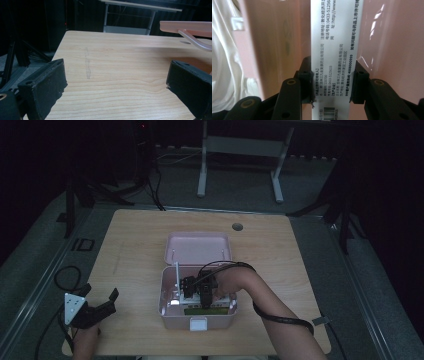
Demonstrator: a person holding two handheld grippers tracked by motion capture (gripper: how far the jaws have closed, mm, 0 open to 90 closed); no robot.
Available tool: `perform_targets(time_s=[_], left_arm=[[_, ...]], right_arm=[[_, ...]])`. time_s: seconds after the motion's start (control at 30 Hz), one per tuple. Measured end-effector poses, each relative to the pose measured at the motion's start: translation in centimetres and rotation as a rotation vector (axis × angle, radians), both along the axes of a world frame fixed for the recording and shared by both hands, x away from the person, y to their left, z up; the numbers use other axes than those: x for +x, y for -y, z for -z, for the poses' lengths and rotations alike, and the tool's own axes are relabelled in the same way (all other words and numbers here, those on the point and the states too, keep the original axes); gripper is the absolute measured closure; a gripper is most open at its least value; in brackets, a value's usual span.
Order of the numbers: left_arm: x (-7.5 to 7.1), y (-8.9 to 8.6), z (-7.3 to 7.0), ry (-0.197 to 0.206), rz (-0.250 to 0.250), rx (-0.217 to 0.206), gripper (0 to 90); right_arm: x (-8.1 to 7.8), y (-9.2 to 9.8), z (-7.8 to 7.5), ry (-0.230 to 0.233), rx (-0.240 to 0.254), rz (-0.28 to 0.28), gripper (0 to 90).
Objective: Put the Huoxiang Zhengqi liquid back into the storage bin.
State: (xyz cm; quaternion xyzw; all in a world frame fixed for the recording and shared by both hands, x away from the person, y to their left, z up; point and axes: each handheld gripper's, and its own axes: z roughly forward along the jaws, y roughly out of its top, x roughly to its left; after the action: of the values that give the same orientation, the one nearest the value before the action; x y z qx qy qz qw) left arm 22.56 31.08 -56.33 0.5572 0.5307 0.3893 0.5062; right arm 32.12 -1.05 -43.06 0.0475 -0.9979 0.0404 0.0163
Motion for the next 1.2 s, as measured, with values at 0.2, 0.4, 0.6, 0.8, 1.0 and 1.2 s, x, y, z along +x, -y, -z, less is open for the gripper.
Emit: perform_targets(time_s=[0.2,0.4,0.6,0.8,1.0,1.2], left_arm=[[0.0,0.0,0.0,0.0,0.001,0.0,2.9],[0.0,0.0,0.0,0.0,0.0,0.0,2.9],[0.0,0.0,0.0,-0.001,-0.001,0.001,2.9],[0.0,0.0,0.0,-0.002,-0.001,0.001,2.9],[0.0,0.0,0.0,-0.001,0.0,0.001,2.9],[0.0,0.0,0.0,0.0,0.001,0.0,2.9]], right_arm=[[0.0,0.0,1.4,-0.006,-0.011,0.0,62.1],[0.0,0.0,2.2,-0.004,-0.002,0.005,62.0],[-0.1,0.3,2.8,-0.006,0.0,0.014,62.0],[0.0,0.6,2.8,-0.011,0.018,0.015,61.0],[-0.1,0.7,1.6,-0.018,0.014,-0.008,54.0],[-0.1,1.1,-0.7,-0.002,0.06,-0.015,50.6]])
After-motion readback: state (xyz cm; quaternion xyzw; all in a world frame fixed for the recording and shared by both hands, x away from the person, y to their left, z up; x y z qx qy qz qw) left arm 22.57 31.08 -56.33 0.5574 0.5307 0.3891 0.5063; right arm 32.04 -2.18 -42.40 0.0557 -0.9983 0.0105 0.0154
